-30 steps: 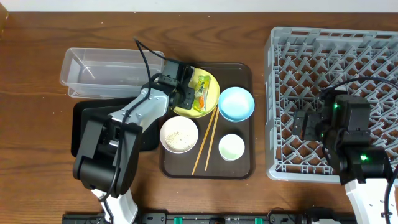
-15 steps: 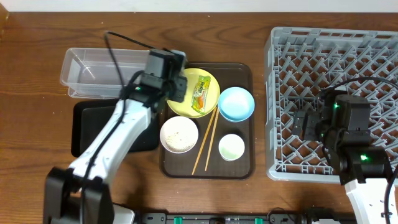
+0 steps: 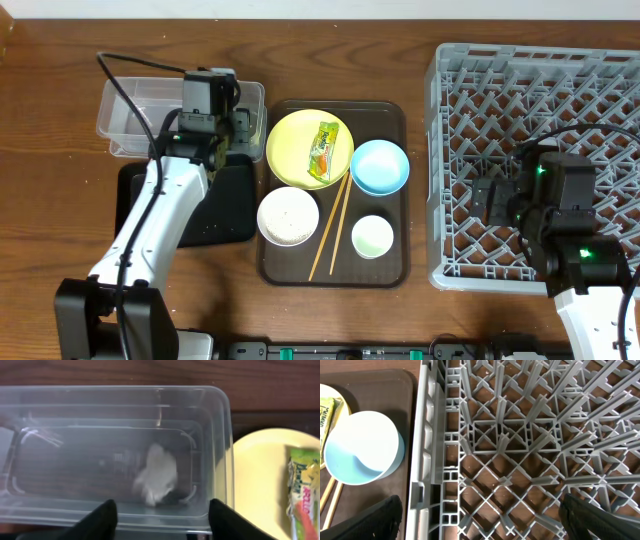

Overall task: Sort waste into correct bins and load items into the dishwasher rack
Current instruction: 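Carry the foil with the left gripper into the clear bin and release, then reach the left gripper back to the yellow plate and grasp the snack wrapper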

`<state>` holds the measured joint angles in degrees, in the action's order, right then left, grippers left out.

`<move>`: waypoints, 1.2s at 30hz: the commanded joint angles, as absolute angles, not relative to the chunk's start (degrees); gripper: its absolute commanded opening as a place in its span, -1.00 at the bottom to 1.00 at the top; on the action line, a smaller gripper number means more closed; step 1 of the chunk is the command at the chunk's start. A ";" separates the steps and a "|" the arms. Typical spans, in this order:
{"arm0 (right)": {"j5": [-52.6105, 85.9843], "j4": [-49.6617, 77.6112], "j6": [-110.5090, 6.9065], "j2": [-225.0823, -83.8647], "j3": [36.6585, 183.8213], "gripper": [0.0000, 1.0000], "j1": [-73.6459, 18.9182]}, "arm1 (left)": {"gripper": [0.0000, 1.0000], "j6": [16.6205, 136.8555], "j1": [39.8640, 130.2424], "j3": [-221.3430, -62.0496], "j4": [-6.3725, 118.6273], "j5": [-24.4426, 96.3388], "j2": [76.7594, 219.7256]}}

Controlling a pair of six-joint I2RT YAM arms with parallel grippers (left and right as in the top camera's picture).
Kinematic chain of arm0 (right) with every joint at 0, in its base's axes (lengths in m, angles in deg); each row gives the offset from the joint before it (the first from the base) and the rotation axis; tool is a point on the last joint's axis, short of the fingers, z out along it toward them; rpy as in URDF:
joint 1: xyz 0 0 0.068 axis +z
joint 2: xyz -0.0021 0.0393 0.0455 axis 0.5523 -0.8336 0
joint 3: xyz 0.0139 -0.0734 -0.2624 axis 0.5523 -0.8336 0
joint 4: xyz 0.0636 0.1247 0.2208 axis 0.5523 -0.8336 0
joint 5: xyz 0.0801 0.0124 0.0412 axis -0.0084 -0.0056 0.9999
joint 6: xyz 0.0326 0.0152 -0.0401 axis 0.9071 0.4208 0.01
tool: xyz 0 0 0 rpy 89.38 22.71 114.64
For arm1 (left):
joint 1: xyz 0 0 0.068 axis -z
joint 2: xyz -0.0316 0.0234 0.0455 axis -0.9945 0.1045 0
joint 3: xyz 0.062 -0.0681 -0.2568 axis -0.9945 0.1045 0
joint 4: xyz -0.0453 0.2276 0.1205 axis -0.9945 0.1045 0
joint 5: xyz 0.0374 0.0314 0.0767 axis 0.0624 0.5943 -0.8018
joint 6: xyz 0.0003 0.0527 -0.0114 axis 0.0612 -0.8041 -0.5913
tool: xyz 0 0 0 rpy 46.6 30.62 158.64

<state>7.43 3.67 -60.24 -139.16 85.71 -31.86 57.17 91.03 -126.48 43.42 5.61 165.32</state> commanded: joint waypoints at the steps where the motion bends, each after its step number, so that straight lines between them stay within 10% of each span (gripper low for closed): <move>1: 7.63 3.45 -59.98 -139.10 86.84 0.99 -31.96 | 0.29 57.23 91.69 -127.31 43.26 9.52 164.71; 31: 7.63 3.41 -59.98 -139.10 86.84 0.97 -31.96 | 0.48 56.82 107.25 -126.55 38.92 21.41 185.37; 36: 7.63 3.43 -59.98 -139.10 86.84 0.98 -31.96 | -0.17 56.82 107.55 -126.55 38.85 21.39 186.81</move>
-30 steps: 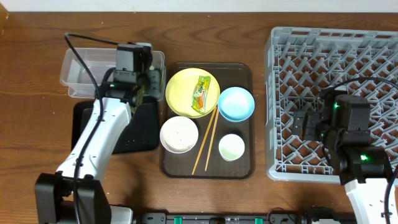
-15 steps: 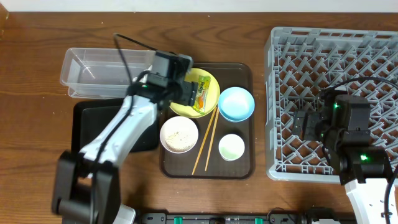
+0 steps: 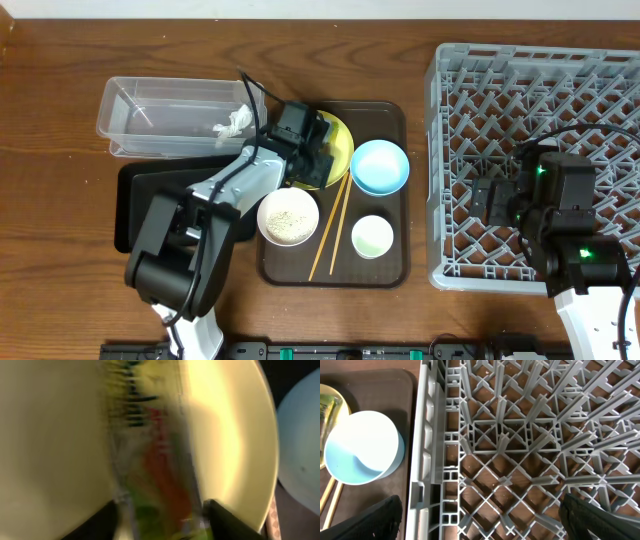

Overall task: Sort waste into correct bins and load items into the dishwasher rack
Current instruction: 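Reach the left gripper back to the yellow plate and grasp the snack wrapper, then move the wrapper with the left gripper into the clear bin and release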

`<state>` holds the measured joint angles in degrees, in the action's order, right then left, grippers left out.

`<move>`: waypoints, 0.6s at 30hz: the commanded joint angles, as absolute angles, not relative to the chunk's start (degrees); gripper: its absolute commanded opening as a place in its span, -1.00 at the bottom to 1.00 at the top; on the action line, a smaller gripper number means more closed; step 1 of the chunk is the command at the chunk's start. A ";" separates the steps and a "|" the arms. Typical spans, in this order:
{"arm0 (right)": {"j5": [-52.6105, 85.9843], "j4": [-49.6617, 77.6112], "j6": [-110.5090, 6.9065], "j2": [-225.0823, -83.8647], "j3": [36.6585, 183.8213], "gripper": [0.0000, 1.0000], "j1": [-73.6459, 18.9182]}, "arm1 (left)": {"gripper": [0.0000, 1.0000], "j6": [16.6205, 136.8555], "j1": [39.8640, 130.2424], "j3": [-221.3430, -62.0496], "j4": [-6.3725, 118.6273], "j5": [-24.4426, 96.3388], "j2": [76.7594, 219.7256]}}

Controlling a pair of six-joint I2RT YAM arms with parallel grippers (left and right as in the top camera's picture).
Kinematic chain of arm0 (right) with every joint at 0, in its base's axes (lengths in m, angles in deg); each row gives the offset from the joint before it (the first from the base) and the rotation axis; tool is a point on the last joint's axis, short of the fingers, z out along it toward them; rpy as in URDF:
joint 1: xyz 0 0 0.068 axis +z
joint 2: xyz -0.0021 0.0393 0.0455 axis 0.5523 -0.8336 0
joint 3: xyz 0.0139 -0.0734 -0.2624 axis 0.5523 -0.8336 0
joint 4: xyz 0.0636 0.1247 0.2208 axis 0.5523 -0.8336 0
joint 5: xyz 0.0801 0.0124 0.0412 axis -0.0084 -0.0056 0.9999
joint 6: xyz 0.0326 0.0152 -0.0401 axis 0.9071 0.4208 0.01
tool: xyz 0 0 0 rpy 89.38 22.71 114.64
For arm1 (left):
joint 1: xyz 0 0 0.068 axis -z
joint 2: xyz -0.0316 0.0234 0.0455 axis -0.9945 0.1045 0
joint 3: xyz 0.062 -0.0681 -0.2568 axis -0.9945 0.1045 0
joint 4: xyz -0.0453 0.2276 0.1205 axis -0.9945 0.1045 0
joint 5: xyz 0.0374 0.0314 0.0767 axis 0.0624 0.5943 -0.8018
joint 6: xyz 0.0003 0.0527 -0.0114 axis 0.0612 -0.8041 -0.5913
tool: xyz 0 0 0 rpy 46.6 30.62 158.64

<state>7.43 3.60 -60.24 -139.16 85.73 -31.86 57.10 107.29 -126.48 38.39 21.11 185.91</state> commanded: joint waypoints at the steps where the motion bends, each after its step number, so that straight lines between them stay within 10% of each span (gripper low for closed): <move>1: 7.63 3.41 -59.98 -139.10 86.84 0.99 -31.96 | -0.39 56.82 107.55 -126.55 38.85 21.39 186.74; 4: 7.63 3.34 -59.98 -139.10 86.84 0.99 -31.96 | -0.87 56.82 107.53 -126.57 38.92 21.39 186.04; 18: 7.63 2.62 -59.98 -139.10 86.84 0.99 -31.96 | -0.88 57.08 103.27 -126.57 43.79 20.71 168.41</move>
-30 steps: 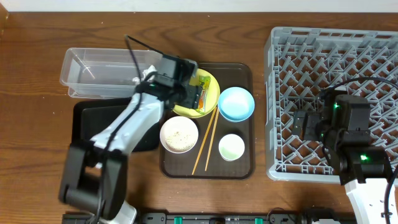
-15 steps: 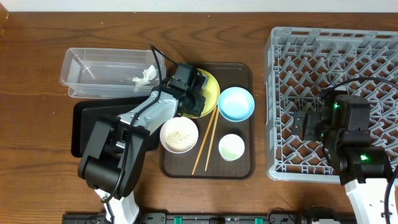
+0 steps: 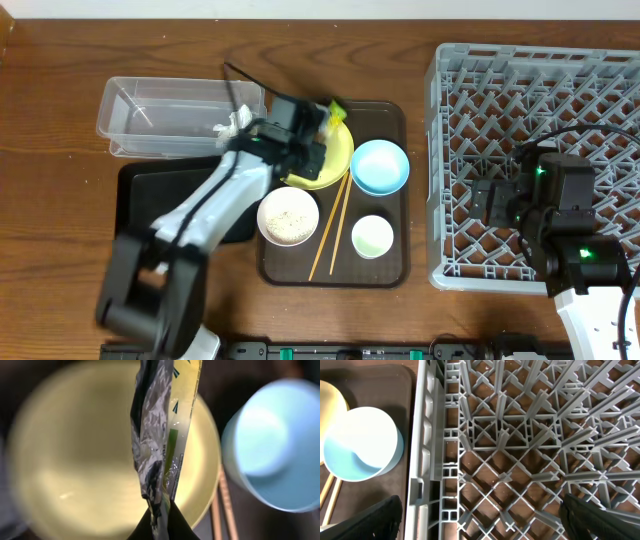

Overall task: Sort waste into correct bins and load items into the dishwasher rack
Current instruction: 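Move the wrapper with the left gripper into the clear bin and release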

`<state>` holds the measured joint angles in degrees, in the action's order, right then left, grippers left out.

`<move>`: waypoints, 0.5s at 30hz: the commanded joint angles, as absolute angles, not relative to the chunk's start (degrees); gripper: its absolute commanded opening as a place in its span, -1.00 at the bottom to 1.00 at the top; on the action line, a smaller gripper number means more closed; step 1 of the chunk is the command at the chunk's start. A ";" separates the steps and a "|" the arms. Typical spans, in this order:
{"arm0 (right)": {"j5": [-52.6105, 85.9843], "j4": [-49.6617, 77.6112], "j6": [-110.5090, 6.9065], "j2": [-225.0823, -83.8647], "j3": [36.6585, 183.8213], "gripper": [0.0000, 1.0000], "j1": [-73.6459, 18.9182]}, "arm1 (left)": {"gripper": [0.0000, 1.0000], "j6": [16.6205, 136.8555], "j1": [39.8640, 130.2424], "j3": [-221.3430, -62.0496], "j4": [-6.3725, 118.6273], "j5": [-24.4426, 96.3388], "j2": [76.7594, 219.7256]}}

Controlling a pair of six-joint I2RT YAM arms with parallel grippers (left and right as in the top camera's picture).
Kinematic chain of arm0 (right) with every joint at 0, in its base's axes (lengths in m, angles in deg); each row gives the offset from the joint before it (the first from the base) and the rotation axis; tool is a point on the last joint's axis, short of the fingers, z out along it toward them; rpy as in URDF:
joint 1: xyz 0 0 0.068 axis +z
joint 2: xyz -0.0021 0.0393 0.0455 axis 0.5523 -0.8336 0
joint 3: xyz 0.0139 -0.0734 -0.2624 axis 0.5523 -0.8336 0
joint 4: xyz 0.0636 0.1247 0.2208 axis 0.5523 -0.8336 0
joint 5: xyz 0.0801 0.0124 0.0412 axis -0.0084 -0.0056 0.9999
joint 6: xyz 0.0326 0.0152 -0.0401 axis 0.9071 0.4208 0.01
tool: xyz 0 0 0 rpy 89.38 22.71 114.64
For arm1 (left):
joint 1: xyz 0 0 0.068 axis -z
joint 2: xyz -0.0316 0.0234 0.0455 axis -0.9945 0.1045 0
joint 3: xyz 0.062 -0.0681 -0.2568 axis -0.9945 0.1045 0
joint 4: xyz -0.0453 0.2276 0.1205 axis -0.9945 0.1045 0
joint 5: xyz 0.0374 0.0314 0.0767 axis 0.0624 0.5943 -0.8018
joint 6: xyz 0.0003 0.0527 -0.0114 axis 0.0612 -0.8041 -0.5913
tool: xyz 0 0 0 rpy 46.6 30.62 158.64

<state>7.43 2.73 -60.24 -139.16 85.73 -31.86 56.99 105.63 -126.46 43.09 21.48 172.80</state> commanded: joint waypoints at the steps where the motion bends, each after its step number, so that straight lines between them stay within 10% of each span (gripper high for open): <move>1: 7.61 2.60 -59.98 -139.10 86.84 0.98 -31.96 | -0.88 57.41 102.05 -126.57 43.92 20.69 166.79; 15: 7.63 2.60 -59.98 -139.10 86.84 0.99 -31.96 | -0.87 99.59 83.21 -126.55 43.31 10.18 164.12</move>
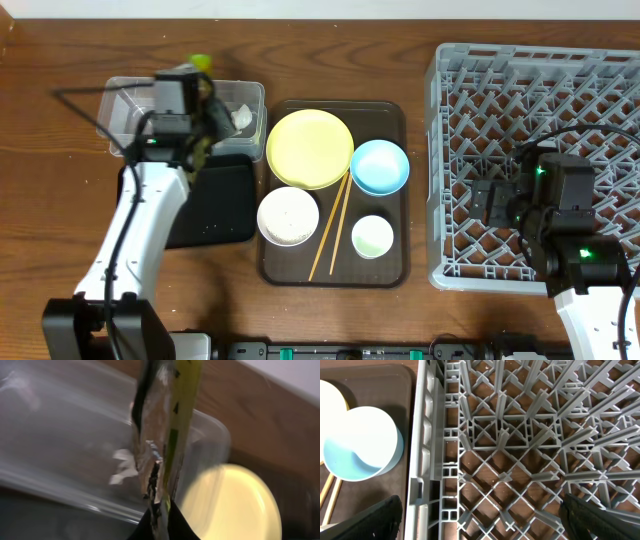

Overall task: Sort waste into correct bins and load items into the dishwasher rack
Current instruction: 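Move the wrapper with the left gripper into the clear bin and release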

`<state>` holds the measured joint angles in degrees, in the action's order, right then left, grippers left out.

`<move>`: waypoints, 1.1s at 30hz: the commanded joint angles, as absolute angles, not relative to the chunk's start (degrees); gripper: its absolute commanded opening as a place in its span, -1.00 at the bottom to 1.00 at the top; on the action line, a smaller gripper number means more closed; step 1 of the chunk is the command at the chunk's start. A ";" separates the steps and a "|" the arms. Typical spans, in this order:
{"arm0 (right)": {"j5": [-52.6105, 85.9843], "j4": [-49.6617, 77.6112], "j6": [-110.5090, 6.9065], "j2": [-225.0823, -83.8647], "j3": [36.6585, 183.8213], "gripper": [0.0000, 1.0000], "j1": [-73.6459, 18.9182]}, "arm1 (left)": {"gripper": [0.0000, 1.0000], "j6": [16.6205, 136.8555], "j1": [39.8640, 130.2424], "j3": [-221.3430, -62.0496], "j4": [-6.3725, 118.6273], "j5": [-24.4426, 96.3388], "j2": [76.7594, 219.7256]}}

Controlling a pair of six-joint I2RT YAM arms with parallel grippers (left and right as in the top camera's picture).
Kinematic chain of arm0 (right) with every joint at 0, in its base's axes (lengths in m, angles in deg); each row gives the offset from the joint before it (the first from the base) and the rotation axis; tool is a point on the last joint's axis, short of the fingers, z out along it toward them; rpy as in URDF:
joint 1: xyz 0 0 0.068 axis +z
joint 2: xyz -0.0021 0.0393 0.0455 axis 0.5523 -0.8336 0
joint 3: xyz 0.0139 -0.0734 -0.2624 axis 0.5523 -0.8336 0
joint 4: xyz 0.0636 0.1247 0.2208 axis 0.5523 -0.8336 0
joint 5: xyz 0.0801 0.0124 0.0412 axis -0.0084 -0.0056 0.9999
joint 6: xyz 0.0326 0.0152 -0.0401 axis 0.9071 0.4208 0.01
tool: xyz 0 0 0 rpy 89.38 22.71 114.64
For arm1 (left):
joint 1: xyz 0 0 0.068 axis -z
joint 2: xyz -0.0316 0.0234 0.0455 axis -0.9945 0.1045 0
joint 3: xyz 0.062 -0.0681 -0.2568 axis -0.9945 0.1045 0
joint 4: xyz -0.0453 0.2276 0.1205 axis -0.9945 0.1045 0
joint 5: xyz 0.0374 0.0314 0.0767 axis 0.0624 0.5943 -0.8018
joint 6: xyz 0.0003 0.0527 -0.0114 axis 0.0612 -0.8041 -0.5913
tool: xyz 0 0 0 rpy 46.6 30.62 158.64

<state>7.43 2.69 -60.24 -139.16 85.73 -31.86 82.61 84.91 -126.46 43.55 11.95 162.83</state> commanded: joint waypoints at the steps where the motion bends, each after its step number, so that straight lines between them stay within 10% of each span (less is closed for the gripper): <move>1: 7.63 2.60 -59.98 -139.10 86.84 0.98 -31.96 | -0.88 103.74 82.68 -126.55 43.13 10.18 164.51; 7: 7.63 2.60 -59.98 -139.10 86.84 0.99 -31.96 | -0.81 111.33 82.20 -126.55 38.26 10.46 167.31; 14: 7.63 2.62 -59.98 -139.10 86.84 0.99 -31.96 | 0.02 111.26 82.20 -126.55 37.58 10.70 167.90; 33: 7.63 2.58 -59.98 -139.10 86.82 0.99 -31.96 | 0.01 80.03 92.82 -126.55 52.31 24.23 166.70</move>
<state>7.41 2.66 -60.24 -139.16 85.79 -31.86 89.84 89.37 -126.40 49.89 24.89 167.57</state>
